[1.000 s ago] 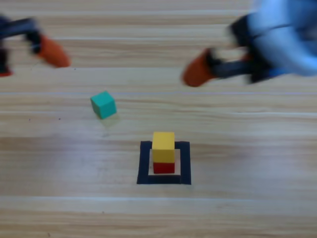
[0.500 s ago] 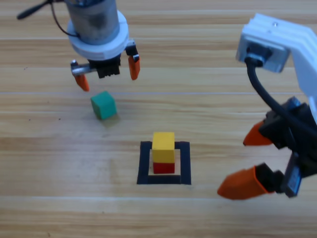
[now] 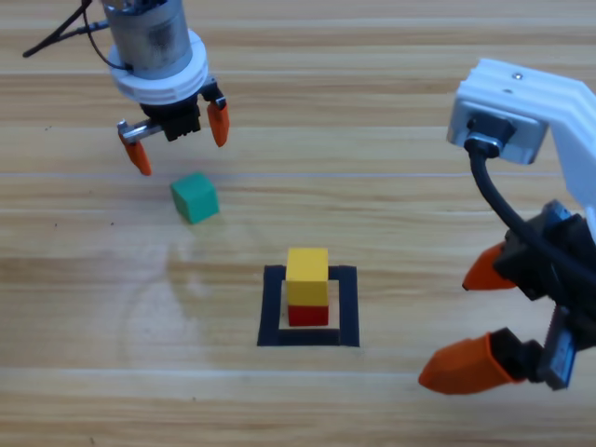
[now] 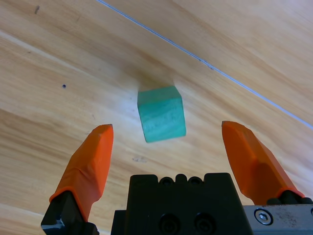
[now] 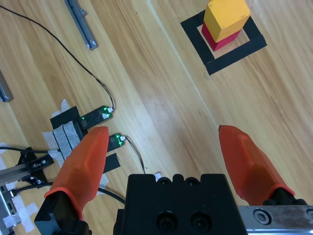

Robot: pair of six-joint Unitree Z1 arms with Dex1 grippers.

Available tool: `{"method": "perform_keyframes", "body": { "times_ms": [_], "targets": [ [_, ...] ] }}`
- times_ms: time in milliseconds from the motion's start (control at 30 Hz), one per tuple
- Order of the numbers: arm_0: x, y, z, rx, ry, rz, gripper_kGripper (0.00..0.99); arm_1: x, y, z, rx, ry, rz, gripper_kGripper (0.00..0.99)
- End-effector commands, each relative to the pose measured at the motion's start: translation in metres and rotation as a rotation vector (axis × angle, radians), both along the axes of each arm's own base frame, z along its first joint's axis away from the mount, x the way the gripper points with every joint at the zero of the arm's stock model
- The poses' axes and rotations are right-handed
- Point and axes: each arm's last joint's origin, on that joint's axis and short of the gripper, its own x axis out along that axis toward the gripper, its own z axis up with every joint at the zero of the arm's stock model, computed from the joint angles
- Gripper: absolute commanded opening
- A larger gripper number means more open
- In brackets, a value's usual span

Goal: Stack the blocks in the rectangular block: red at the bottom, yellow in the middle, green on top

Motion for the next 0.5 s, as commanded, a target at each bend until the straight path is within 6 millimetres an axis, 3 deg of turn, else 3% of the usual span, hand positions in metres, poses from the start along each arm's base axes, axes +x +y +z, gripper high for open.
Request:
{"method": "perform_keyframes", "body": {
  "times_ms": [33,500],
  "targets": [
    [0.016,0.006,-0.045,0.017,0.105,0.048,0.946,-0.007,-0.007,0.001,0.016,-0.045,0.008,0.99],
    [0.015,-0.016,-0.075,0.036,0.151,0.037,0.948,-0.01,-0.015,0.003,0.062,-0.088,-0.007,0.99]
  ]
}}
